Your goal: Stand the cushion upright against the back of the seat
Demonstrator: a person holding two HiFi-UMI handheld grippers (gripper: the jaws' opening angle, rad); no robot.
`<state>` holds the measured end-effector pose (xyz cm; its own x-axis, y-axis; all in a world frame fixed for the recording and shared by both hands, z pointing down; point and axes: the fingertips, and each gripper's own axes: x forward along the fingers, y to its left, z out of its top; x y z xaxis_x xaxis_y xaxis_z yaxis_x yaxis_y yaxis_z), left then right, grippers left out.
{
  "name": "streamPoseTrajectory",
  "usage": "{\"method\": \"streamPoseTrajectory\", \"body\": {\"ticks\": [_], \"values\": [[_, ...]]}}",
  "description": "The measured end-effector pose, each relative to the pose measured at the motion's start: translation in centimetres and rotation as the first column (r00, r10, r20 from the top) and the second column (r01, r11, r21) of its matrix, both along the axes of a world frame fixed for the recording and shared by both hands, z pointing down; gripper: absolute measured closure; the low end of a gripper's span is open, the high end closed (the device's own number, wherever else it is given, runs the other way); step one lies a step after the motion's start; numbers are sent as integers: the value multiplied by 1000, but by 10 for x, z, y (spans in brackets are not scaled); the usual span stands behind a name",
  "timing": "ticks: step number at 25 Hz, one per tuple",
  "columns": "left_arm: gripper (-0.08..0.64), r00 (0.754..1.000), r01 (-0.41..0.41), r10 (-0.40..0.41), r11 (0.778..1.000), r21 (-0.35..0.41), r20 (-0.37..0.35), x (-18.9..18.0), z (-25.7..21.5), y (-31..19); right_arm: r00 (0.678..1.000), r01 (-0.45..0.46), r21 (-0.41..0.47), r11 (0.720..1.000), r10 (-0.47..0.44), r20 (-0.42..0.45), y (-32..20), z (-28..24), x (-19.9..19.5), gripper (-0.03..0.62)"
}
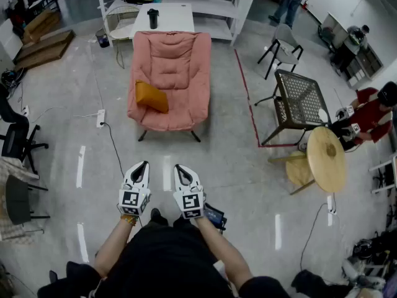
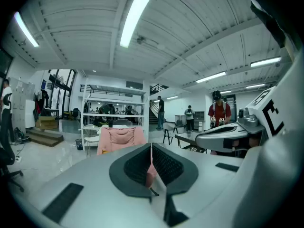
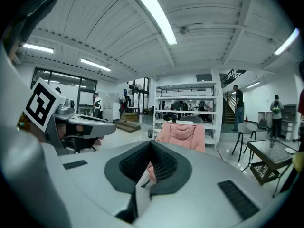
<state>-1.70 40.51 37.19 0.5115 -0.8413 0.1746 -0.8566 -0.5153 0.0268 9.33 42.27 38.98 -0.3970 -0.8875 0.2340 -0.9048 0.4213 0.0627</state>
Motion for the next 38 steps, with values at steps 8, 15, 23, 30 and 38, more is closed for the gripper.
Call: {"method": "streamPoseTrajectory", "body": {"ticks": [8,15,23,30,38], "values": [[541,1000,5,-5,1000,-11,11,5,4,-10,999,23,-29,999,-22,35,-13,4,0,577],[541,1000,4,-4,1000,-12,21,10,3,-19,999,15,-33,999,-14,31,-24,2,4,577],[541,1000,9,-8,1000,-15,29,18,0,-23,999,15,-33,999,-14,36,-28,4,12,577],[541,999,15,-14,1000,-11,36,31,6,-27,999,27,-29,999,-26,38,-31,11,24,577],[541,1000,26,-26,1000,-2,14,37,4,-30,998,55,-28,998,-55,8,-30,5,29,577]]}}
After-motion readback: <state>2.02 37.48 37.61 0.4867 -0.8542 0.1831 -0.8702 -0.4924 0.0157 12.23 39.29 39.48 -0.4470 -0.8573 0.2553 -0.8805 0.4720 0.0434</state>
